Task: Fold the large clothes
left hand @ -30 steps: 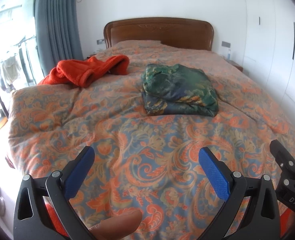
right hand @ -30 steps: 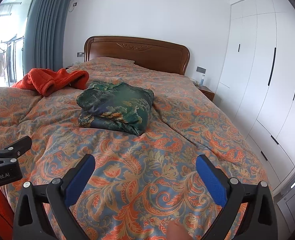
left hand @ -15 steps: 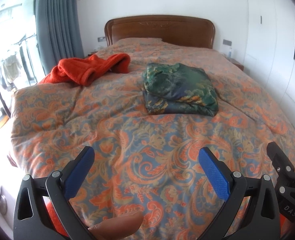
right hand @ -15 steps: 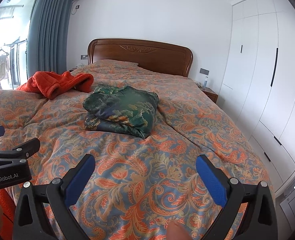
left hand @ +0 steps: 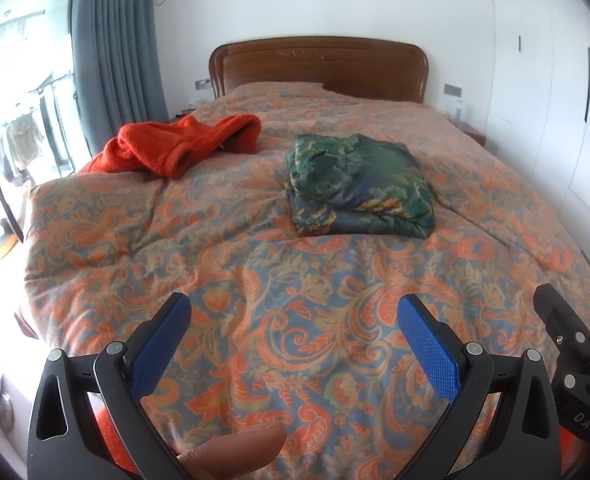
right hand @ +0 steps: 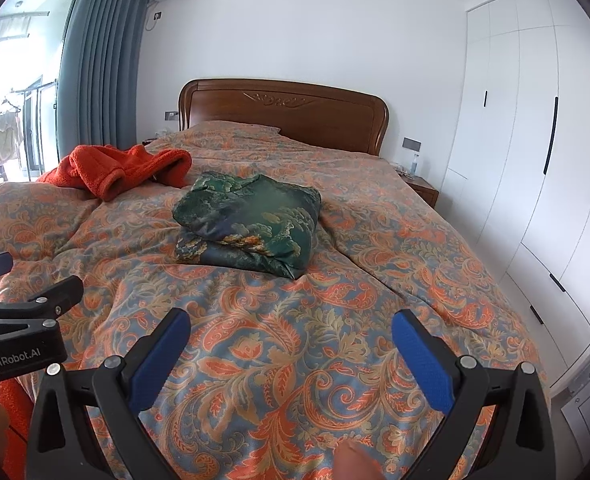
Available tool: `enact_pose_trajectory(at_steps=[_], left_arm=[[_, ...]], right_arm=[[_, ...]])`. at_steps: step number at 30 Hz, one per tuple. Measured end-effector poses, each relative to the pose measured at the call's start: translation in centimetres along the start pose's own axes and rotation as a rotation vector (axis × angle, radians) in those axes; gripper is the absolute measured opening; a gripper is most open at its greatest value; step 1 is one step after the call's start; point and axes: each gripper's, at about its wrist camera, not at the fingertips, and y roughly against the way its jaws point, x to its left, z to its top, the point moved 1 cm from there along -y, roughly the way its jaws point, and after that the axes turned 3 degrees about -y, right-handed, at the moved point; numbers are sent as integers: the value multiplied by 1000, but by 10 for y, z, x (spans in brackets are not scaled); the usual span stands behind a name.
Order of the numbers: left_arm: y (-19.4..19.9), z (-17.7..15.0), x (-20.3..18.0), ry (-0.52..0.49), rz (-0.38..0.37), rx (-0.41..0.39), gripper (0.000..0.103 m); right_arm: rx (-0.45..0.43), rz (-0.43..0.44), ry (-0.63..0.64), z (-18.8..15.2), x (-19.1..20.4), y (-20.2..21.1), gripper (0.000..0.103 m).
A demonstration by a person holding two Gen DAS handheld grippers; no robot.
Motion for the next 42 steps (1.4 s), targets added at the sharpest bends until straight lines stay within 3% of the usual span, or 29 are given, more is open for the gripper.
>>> enact_pose_trajectory(at_steps=[14, 42], left_arm=[[22, 9, 6, 19, -13, -24, 103], [33, 10, 2, 10, -1, -41, 103]], right_arm=[[-7, 24, 0, 12, 4, 21, 102], [-6, 17, -26, 12, -3, 22, 102]])
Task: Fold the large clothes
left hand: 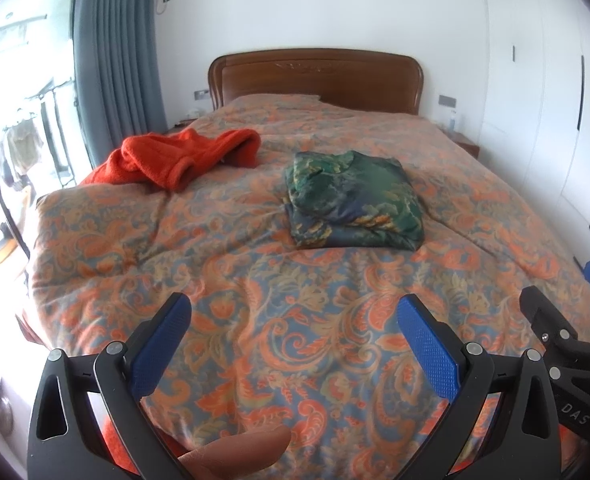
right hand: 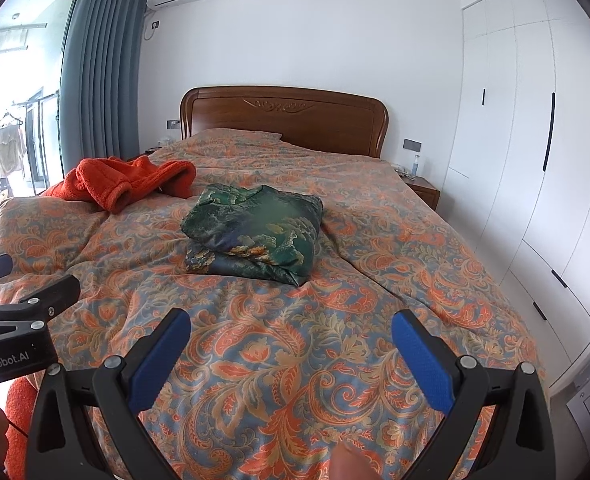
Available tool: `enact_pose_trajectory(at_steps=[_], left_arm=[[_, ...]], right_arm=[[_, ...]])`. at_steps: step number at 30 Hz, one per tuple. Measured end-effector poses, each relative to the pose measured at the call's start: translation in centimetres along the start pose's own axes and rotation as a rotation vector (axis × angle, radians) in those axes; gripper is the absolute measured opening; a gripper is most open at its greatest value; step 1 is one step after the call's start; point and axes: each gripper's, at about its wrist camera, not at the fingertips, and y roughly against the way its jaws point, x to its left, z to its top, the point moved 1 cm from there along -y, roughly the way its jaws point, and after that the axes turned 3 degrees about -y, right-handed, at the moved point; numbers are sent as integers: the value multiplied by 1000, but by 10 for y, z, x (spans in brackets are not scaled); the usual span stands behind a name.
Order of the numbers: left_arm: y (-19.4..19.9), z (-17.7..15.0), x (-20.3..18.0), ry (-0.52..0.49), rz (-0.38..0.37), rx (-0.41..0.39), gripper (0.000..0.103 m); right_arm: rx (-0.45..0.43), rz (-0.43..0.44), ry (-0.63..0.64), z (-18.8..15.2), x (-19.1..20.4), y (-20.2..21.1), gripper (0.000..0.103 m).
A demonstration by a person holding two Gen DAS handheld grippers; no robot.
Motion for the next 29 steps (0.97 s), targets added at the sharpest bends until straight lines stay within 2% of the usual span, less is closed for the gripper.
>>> enact_pose_trajectory(at_steps=[16, 29], left_arm=[[7, 2, 6, 10, 11, -22, 103], [9, 3, 1, 5, 5, -44, 103]], right_arm=[[-7, -12, 41, 2, 12, 4, 103], [3, -23, 23, 1, 7, 2, 102]])
